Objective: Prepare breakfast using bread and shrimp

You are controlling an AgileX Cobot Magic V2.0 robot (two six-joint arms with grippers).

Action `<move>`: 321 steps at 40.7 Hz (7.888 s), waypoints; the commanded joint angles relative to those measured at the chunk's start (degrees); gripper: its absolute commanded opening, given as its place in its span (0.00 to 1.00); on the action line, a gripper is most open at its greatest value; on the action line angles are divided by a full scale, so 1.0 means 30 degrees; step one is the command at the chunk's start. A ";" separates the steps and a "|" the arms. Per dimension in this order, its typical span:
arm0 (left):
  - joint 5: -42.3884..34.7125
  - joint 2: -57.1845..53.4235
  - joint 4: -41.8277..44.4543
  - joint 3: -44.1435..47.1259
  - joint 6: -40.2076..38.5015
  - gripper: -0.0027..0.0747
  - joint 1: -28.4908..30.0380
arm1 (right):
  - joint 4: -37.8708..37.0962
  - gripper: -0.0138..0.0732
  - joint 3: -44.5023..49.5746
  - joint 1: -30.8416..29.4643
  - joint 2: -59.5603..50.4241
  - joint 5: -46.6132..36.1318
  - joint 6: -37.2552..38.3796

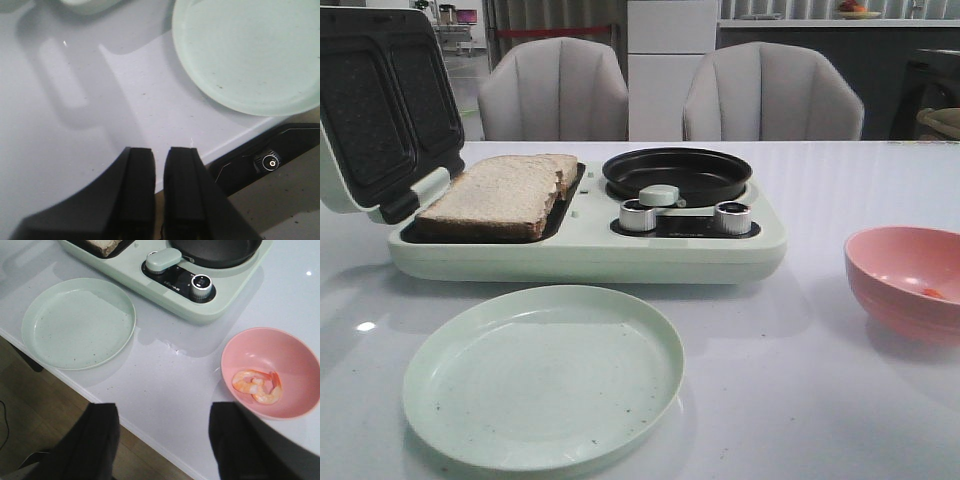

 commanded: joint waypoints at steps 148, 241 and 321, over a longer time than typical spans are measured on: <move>-0.7615 -1.0018 -1.0302 0.5294 0.4863 0.16 -0.5084 | 0.0368 0.73 -0.0562 -0.0154 0.0636 -0.1805 0.0029; -0.7615 -1.0018 -1.0302 0.5294 0.4863 0.16 -0.5084 | -0.3682 0.21 -1.3056 -0.6424 1.8760 -0.0772 0.1980; -0.7615 -1.0018 -1.0302 0.5294 0.4863 0.16 -0.5084 | -3.5567 0.21 -2.6789 0.3100 2.9276 0.9442 1.6571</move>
